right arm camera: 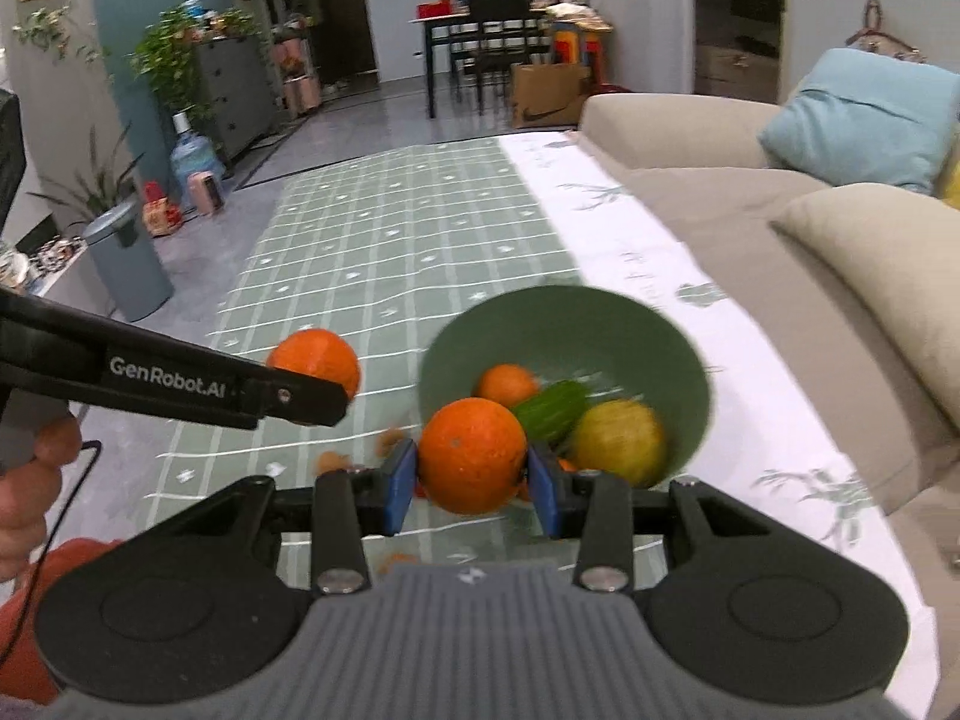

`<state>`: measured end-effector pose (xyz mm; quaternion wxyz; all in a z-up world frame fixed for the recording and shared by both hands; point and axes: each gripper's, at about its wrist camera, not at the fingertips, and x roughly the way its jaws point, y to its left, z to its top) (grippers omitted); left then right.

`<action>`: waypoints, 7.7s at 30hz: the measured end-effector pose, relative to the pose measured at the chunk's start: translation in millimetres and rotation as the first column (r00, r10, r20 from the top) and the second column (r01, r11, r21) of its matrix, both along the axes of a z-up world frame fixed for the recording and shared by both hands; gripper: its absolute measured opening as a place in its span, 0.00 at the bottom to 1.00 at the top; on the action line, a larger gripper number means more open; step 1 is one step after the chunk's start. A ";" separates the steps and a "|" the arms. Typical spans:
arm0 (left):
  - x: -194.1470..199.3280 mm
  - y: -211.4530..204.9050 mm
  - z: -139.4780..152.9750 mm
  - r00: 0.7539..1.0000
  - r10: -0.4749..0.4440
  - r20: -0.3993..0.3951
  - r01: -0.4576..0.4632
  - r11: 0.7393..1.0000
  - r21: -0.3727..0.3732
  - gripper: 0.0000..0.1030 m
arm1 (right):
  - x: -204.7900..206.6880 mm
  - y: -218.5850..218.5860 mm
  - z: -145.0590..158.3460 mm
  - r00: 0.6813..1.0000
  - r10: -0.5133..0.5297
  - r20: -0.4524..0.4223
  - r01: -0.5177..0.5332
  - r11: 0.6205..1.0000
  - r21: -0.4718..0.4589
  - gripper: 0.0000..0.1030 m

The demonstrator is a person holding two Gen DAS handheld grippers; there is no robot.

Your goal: Organize fruits

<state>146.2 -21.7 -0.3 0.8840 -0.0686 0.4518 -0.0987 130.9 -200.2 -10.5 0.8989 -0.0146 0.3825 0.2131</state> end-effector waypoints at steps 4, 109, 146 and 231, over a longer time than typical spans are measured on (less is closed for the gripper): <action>16.9 -10.8 1.4 1.000 -0.015 0.007 0.015 1.000 0.007 0.43 | 15.3 -8.2 0.3 1.000 -0.017 0.019 0.017 0.999 -0.028 0.36; -59.7 38.2 -76.3 0.986 0.168 -0.001 -0.167 0.982 0.084 0.54 | -29.0 38.4 -87.3 0.995 -0.052 -0.081 0.046 0.996 -0.071 0.68; -3.2 48.7 -114.9 0.984 0.172 -0.054 -0.165 0.978 0.127 0.50 | 15.4 50.0 -120.7 0.987 -0.027 -0.160 0.020 0.999 -0.043 0.21; 97.7 -34.4 -59.4 0.995 -0.089 -0.048 0.090 0.996 0.016 0.30 | 90.7 5.9 -62.5 0.995 0.094 0.033 -0.090 0.991 -0.102 0.21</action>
